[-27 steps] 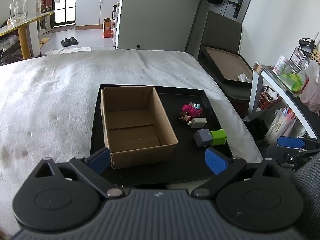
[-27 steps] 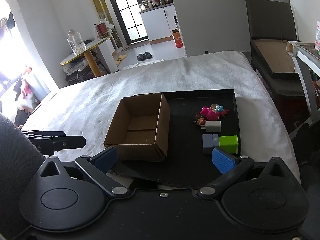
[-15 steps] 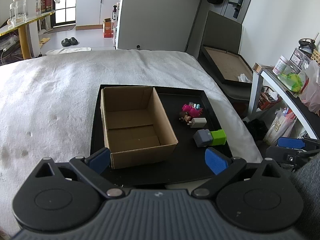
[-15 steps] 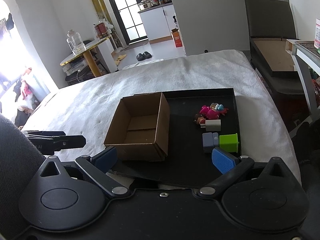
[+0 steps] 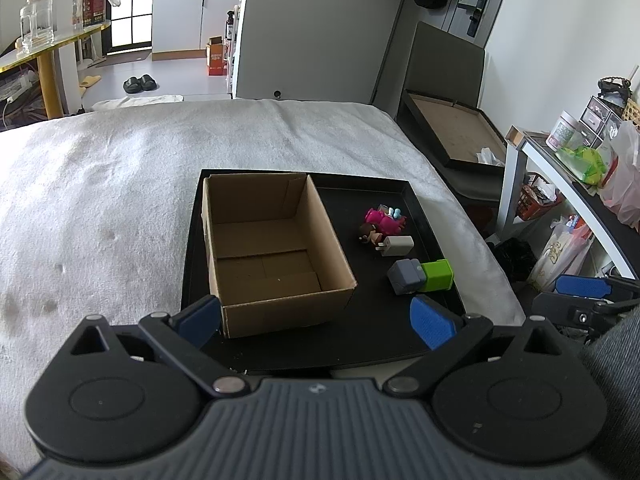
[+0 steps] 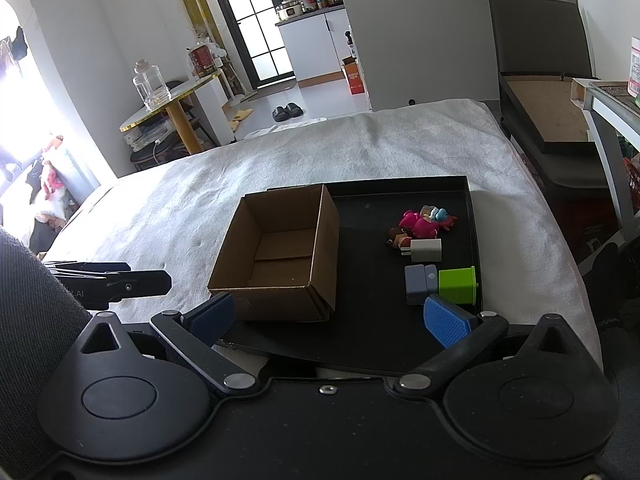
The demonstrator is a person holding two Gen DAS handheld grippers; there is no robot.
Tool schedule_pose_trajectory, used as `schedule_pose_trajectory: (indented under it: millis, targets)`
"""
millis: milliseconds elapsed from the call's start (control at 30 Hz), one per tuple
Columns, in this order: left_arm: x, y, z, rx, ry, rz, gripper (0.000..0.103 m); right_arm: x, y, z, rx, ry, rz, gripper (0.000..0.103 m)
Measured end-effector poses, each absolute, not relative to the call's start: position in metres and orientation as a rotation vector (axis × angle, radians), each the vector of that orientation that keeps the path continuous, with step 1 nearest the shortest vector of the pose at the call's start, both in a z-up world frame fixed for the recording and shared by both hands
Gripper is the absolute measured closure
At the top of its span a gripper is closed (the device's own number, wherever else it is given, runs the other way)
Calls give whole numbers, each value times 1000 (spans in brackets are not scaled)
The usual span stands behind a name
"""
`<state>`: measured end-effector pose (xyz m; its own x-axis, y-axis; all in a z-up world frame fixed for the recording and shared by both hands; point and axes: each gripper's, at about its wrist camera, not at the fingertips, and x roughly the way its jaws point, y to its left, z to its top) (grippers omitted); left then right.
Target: Organize rigid objects
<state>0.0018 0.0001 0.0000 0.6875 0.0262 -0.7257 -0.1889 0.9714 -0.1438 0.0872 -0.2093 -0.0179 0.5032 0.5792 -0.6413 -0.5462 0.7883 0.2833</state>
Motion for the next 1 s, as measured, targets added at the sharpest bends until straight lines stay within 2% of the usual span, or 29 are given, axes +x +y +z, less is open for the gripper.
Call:
schedule_pose_trajectory:
  millis: [633,1000]
  targets:
    - [4,7,0,-221,796,132,2,92,-211,-20,59,785,696,0]
    - [20,19,-11,-254,805,175,3,113,-214,-40,82,819,676,0]
